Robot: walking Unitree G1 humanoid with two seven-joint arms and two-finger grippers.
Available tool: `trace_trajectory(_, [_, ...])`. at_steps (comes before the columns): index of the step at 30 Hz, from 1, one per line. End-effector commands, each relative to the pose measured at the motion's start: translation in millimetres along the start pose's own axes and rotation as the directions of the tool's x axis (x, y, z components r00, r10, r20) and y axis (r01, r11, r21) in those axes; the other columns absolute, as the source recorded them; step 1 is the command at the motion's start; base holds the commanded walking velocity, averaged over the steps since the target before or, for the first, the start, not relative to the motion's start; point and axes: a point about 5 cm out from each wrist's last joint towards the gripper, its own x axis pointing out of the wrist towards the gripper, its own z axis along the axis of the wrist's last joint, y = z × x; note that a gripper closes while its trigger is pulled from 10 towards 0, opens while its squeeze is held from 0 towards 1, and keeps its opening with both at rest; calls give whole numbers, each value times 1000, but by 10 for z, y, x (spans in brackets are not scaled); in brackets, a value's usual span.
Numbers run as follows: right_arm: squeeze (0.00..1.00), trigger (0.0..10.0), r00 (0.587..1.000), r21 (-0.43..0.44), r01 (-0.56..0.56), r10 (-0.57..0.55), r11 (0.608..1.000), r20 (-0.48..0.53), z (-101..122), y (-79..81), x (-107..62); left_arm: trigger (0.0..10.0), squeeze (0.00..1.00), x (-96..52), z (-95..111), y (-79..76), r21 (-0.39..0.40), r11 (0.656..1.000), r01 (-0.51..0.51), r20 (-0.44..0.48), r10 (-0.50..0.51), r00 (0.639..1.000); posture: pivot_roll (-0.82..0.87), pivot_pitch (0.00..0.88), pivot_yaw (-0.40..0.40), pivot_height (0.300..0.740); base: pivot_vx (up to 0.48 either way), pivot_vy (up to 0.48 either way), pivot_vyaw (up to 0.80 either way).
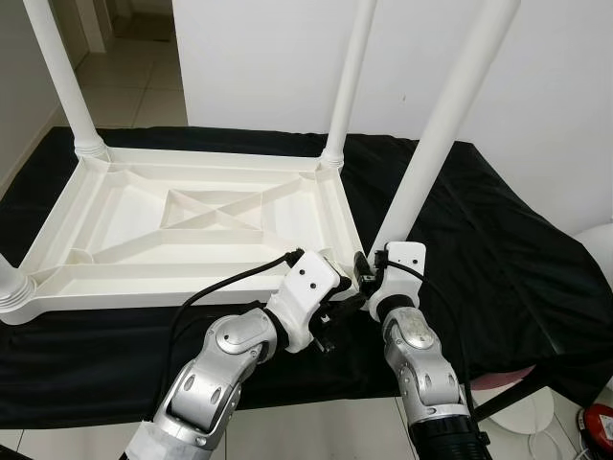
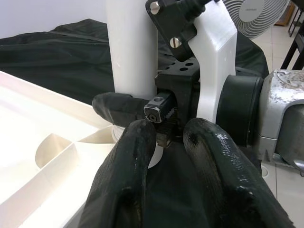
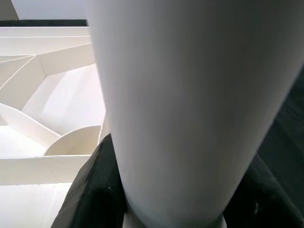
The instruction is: Building children table
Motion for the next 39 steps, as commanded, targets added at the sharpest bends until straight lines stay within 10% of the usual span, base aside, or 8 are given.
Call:
trace_trajectory(1, [0,10000,996,-2,19,-19,1000,-92,-178,-60,-54,10000,0,25,-1,18,5,999,-50,-8,50,999,-38,0,-85,740,0,0,0])
trace_trajectory(4, [141,10000,996,-14,26,-27,1000,-83,-147,-71,-72,10000,0,28,-2,22,6,999,-50,-8,50,999,-38,0,-85,740,0,0,0])
trace_trajectory(5, [1000,10000,998,-4,13,-14,1000,-61,-109,-89,-81,10000,0,34,3,23,7,999,-49,-6,49,999,-37,0,-87,740,0,0,0])
trace_trajectory(22, [1000,10000,980,-52,-197,198,979,7,47,-374,-51,10000,0,57,11,26,17,999,-42,-1,42,999,-33,0,-85,740,0,0,0])
trace_trajectory(23, [0,10000,946,-63,-324,325,944,7,74,-397,-21,10000,0,55,17,33,20,999,-42,0,42,999,-35,0,-80,740,0,0,0])
trace_trajectory(28, [0,10000,784,-181,-614,620,768,-27,131,-345,131,10000,0,68,42,52,27,999,-44,4,44,999,-28,0,-75,740,0,0,0])
trace_trajectory(39, [0,10000,708,-194,-702,700,685,-93,110,-290,273,10000,0,61,50,52,28,998,-54,3,54,999,-12,0,-83,740,0,0,0])
